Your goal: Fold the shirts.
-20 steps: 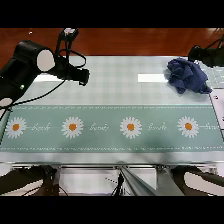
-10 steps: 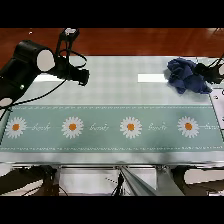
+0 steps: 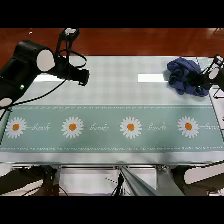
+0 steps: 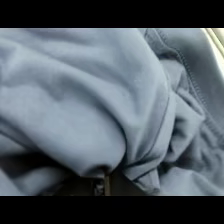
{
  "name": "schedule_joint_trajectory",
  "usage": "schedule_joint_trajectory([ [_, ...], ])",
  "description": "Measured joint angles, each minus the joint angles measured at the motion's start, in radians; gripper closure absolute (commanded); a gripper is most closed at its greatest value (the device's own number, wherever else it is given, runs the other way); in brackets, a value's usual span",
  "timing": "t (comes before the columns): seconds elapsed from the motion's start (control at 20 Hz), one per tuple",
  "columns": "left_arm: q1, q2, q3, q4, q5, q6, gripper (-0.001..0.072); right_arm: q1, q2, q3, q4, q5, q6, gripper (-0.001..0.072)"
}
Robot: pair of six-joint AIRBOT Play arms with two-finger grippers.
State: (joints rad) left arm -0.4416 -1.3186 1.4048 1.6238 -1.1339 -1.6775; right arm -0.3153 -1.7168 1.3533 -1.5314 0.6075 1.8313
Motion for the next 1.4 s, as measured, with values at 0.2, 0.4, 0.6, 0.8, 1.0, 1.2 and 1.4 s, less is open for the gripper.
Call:
schedule_joint_trajectory([
  [0.2,0.000,0.003,0.061,0.000,-0.026,0.000,0.0033,0.004,0.178,0.023,0.145,0.002,-0.183,0.0686],
  [0.4,-0.002,0.025,0.261,0.000,-0.111,0.003,0.0032,0.057,0.478,0.032,0.391,0.033,-0.433,0.0687],
  [0.6,-0.001,0.082,0.510,0.000,-0.220,0.014,0.0033,0.176,0.772,0.035,0.510,0.087,-0.541,0.0686],
  [0.8,-0.002,0.192,0.627,0.000,-0.307,0.016,0.0033,0.303,0.974,0.035,0.563,0.214,-0.518,0.0687],
  [1.0,-0.001,0.282,0.607,0.000,-0.421,0.014,0.0033,0.451,1.005,0.016,0.567,0.438,-0.460,0.0686],
  [1.2,-0.002,0.315,0.499,0.000,-0.495,-0.002,0.0033,0.658,0.937,-0.132,0.495,0.497,-0.431,0.0686],
  [1.4,-0.002,0.323,0.329,-0.001,-0.493,-0.013,0.0033,0.882,0.795,-0.333,0.449,0.345,-0.397,0.0684],
])
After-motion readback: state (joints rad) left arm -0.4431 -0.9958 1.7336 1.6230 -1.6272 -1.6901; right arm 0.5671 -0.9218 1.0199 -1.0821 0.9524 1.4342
